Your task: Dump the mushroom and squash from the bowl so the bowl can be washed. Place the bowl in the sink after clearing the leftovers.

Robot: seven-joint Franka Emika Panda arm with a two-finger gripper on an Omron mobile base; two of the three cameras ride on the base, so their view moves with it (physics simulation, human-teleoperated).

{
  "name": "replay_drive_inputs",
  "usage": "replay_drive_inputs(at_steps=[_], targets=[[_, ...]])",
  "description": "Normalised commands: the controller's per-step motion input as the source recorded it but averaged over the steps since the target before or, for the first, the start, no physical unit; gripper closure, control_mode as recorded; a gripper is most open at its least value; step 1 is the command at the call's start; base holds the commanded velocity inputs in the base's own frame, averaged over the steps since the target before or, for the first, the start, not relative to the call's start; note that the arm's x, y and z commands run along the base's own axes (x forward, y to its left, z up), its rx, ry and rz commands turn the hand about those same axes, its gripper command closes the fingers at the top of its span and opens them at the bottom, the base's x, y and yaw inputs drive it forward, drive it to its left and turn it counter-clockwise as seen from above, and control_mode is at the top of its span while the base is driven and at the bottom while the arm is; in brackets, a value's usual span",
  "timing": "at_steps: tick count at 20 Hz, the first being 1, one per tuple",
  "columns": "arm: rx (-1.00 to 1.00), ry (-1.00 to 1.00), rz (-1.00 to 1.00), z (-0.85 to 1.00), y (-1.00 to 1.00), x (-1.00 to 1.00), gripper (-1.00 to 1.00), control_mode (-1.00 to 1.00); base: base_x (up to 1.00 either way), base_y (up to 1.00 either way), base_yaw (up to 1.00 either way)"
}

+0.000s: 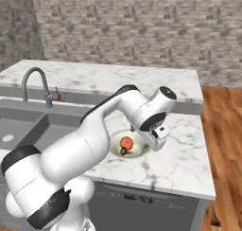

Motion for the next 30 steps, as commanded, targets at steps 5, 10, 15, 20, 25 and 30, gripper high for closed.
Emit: replay_drive_inputs(at_steps=[5,10,15,20,25,30], targets=[[0.0,0.0,-0.01,-0.74,-0.27,0.08,-1.0,-1.0,0.0,0.0,0.0],[0.0,0.0,-0.01,-0.47,-0.13,0.14,-1.0,-1.0,0.0,0.0,0.0],[0.0,0.0,0.0,-0.28,0.0,0.27,-1.0,-1.0,0.0,0.0,0.0],[0.0,0.0,0.0,-0.32,0.0,0.27,-1.0,-1.0,0.0,0.0,0.0],[0.0,0.0,-0.01,-0.31,0.0,0.09,-1.0,-1.0,0.0,0.0,0.0],[0.0,0.0,0.0,-0.12,0.0,0.0,-1.0,-1.0,0.0,0.0,0.0]])
